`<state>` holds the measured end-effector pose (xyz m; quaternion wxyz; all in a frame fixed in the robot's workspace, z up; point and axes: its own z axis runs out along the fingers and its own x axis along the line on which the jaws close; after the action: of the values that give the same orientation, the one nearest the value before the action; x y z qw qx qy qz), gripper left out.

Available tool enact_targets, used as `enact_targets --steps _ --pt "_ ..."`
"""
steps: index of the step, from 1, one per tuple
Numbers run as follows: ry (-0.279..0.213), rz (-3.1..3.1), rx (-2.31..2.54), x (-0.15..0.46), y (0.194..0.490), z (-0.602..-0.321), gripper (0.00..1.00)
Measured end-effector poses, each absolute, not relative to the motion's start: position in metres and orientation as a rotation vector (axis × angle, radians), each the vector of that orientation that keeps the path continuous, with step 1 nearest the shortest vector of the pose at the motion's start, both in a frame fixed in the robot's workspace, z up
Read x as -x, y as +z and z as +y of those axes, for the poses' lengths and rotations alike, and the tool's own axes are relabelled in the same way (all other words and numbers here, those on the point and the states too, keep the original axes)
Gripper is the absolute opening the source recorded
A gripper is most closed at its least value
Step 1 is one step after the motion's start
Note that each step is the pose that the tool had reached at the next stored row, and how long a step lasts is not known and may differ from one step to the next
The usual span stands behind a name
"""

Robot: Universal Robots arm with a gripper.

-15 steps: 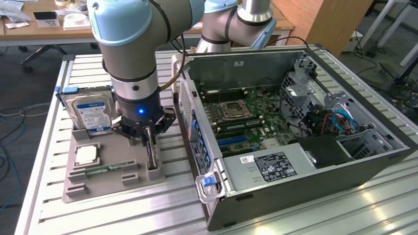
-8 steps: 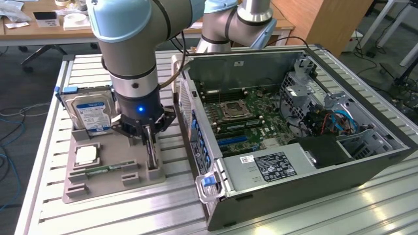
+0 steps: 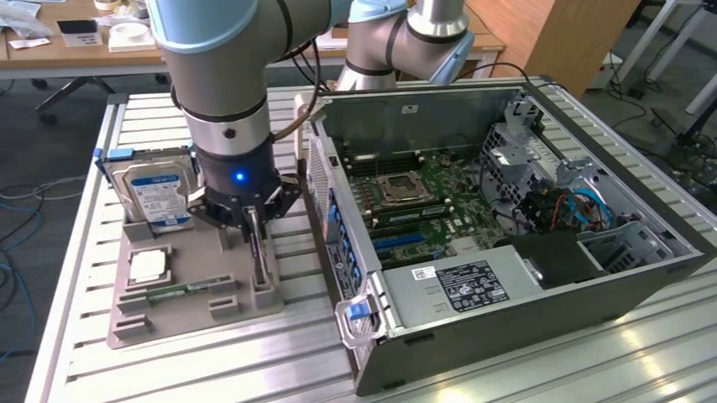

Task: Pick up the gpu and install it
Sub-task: 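Pick up the gpu and move the gpu toward the slot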

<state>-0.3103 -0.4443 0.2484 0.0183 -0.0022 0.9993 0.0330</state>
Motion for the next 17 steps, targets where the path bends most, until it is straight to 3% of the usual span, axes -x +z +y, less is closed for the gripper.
enact_targets --steps 17 --pt "0.102 3.103 0.007 0.310 0.277 -0.444 0.27"
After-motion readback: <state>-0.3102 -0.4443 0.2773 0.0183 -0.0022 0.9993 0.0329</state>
